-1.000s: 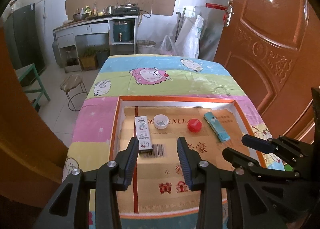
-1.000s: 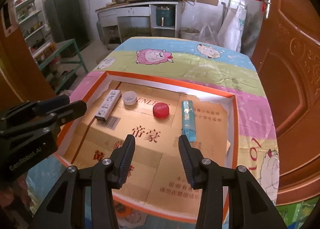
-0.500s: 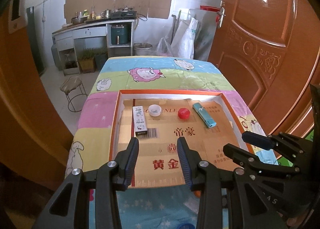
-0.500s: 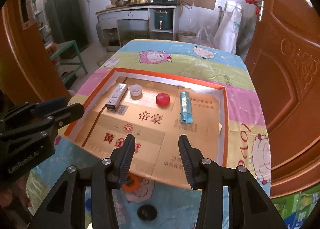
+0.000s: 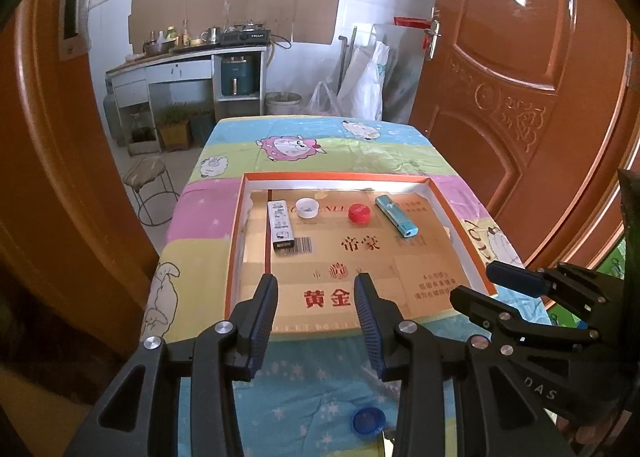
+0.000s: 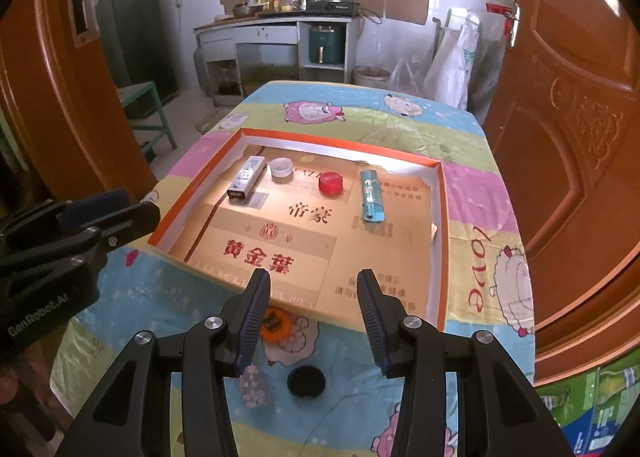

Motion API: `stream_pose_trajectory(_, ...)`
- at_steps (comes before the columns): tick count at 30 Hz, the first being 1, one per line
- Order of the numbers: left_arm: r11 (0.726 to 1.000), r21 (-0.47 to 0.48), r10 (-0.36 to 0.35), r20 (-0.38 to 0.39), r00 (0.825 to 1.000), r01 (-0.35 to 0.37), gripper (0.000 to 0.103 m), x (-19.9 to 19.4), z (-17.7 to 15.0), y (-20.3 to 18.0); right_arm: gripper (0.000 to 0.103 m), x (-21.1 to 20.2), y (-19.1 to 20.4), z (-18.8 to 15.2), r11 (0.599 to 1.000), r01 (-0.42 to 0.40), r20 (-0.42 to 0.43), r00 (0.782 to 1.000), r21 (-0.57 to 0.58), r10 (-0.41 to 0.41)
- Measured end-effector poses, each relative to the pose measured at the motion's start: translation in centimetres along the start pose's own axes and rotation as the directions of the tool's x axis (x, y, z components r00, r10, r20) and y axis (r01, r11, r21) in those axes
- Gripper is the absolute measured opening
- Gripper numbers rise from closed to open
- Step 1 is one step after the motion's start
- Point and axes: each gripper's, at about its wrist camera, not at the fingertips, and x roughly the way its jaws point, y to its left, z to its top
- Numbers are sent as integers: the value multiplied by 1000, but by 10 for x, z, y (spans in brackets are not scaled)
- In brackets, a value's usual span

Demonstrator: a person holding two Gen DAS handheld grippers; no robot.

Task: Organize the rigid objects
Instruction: 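Move both grippers back out of the tray toward the items on the bedspread, then grasp the gold block with the left gripper while the right gripper grasps the orange cap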

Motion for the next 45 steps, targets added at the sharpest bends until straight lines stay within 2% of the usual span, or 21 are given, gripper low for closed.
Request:
stream_pose_trajectory(8,999,12,-30,0,1000,30,40,-11,-22,-6,47,-12,-1,-23,1000,-2,3,1000,17,1)
stream_pose_trajectory(20,993,47,-106,-12,994,107,40,-24,-84,-27,46,-24,0,-68,999,-5,-1,1000,40,5)
stream_pose_trajectory(27,987,81,-133,-78,988,139,40,-14,-120,-49,46,-27,-3,-90,998,-11,-8,1000,66,11)
stream_pose_trajectory(34,990,71,-114,-134,984,125,40,9,-135,-57,47,-29,-10,-108,996,-4,-25,1000,92,6)
stream_pose_trajectory(37,991,74,-98,-147,984,109,34,15,-140,-58,47,-29,-14,-114,994,-4,-29,1000,109,7)
stream_pose_trajectory(39,991,66,-108,-156,982,119,25,17,-143,-56,47,-28,-13,-117,993,-9,-32,999,114,13)
stream_pose_trajectory(42,990,56,-120,-150,981,130,18,17,-146,-51,47,-27,-6,-125,995,-36,-35,999,97,40)
stream_pose_trajectory(45,992,45,-113,-132,985,119,18,12,-145,-42,47,-30,8,-137,994,-95,-19,995,46,96)
